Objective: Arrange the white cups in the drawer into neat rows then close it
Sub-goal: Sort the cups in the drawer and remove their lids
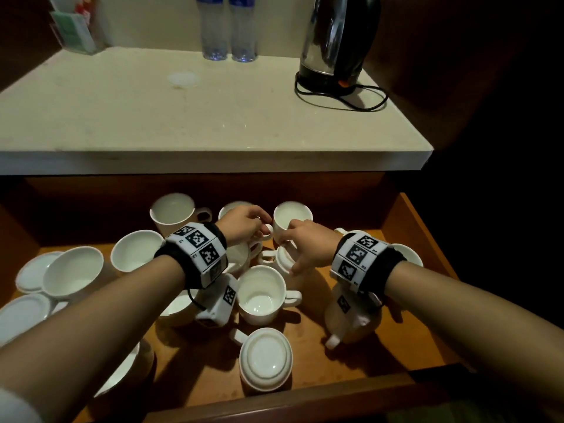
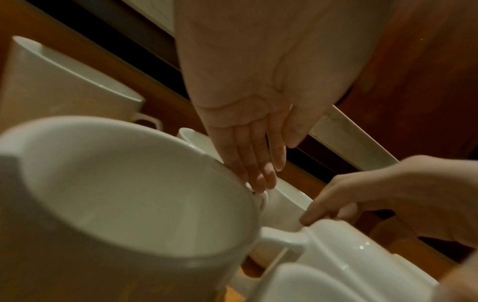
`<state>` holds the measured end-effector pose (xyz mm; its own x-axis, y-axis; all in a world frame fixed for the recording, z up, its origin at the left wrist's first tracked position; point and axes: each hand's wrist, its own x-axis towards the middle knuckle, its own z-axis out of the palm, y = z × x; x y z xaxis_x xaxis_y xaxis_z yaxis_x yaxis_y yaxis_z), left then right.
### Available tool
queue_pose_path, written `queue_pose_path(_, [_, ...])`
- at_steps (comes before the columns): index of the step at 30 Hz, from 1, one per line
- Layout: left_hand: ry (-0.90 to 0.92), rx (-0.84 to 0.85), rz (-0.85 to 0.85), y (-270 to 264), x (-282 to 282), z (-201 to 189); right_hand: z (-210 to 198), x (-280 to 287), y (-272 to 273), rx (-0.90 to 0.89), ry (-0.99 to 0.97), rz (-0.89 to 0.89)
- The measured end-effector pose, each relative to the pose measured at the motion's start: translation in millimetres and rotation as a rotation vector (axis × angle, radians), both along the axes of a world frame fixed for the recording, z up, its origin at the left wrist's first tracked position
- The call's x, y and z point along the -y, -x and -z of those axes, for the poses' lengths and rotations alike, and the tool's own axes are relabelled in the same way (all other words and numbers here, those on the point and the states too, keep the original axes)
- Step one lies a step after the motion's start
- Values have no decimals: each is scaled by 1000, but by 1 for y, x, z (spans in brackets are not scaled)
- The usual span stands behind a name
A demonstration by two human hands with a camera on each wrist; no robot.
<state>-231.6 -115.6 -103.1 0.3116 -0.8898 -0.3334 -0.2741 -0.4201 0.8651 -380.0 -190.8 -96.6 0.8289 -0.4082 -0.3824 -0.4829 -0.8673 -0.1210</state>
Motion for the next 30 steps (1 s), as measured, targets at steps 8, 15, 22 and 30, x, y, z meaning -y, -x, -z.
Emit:
queue_pose_path(8, [-46,117,137,0,-3,-17,-40,32,24,217,-307,244])
queue_pose_path(15, [-128,59,217,6,4,-34,-53,49,50,706,-746,530])
queue_pose_path(22, [28,-189,114,13,7,-35,-51,46,58,893,-953,628])
queue_pose_path(30, [77,28,186,7,5,-37,-41,48,62,638,-695,507])
